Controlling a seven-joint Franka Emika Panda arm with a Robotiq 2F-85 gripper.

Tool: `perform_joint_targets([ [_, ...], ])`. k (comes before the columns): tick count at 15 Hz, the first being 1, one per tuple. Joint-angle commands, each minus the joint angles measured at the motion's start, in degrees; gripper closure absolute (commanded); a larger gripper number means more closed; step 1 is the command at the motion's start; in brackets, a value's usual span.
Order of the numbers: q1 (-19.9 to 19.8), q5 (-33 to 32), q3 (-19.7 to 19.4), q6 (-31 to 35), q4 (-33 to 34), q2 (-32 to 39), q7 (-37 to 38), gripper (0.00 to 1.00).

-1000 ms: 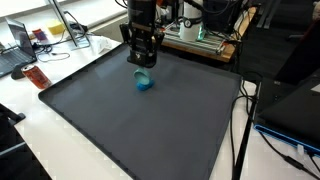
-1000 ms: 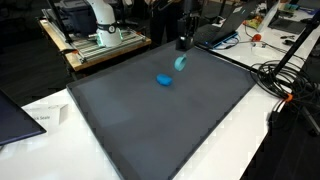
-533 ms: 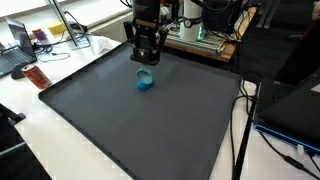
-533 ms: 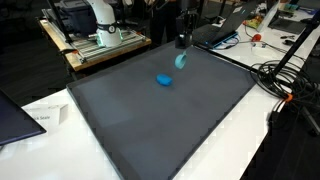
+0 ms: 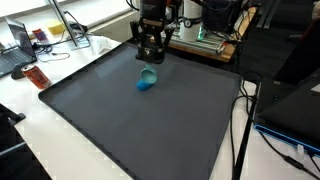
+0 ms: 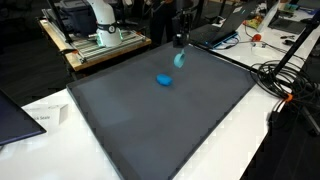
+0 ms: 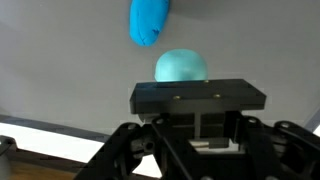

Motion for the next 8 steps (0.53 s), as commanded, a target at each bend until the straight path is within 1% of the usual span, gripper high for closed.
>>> perform_joint_targets([
  [1,-1.40,1.56,0.54,4.63,-4.98,-3.84,-2.70,0.72],
  [4,-1.88,2.59,0.49,7.89,-6.98,-4.89,-4.67,0.72],
  [6,-2.17,5.77,0.46,9.08,-7.58,-5.08,-7.29,0.72],
  [8,-2.36,9.47,0.34,8.66,-7.07,-4.77,-9.92,0.72],
])
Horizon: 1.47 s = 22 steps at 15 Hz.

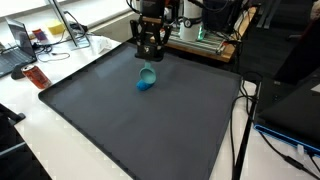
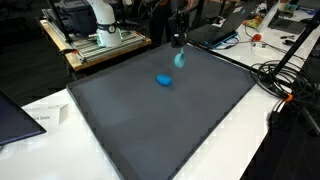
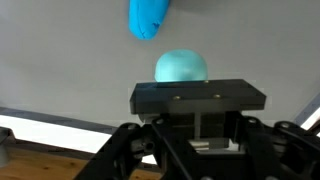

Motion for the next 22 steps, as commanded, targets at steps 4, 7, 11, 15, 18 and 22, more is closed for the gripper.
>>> perform_joint_targets([
  [4,-1.17,15.60,0.17,-3.42,0.40,-1.86,-11.84,0.72],
  [7,-1.89,18.05,-0.33,-7.91,2.16,-2.08,-12.03,0.72],
  [11,-3.18,21.80,-1.43,-15.47,6.73,-0.72,-13.69,0.72],
  [15,-4.76,25.37,-2.66,-21.14,10.57,0.31,-17.62,0.72],
  [18,-4.95,23.44,-2.43,-19.69,9.67,-0.14,-17.18,0.47],
  [22,-5.24,23.69,-2.64,-20.17,10.60,0.21,-18.93,0.47],
])
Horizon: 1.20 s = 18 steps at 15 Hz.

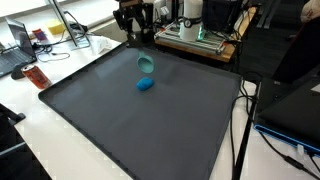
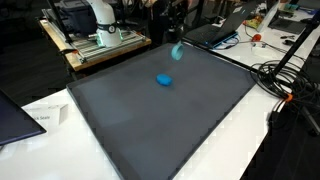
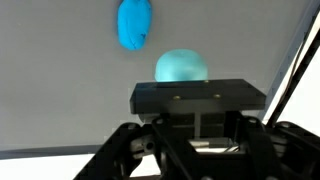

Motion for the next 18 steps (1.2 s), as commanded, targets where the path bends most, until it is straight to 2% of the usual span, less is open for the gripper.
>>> perform_joint_targets([
  [1,-0.27,-0.07,0.29,-0.14,0.09,0.02,0.07,0.72],
  [7,-2.03,9.91,-1.06,-4.80,3.86,1.94,-6.88,0.72],
  [18,-9.54,27.27,-4.53,-13.49,7.78,6.23,-20.36,0.72],
])
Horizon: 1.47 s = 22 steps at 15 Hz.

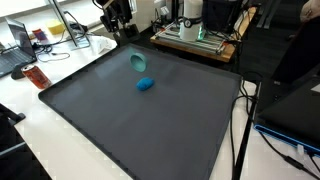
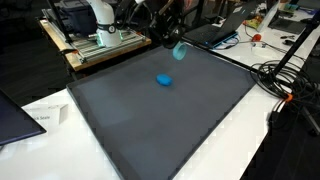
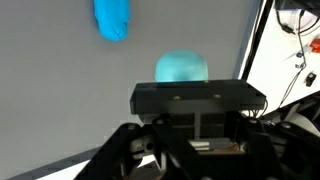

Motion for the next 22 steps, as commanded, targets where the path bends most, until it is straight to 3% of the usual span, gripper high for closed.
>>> perform_joint_targets([
  [1,-2.53,6.37,-0.99,-4.07,1.91,1.36,-4.99,0.72],
  [7,-4.83,12.63,-2.38,-8.86,1.70,3.22,-9.32,0.72],
  [22,-6.71,19.47,-2.80,-5.99,0.31,9.56,-18.84,0.72],
])
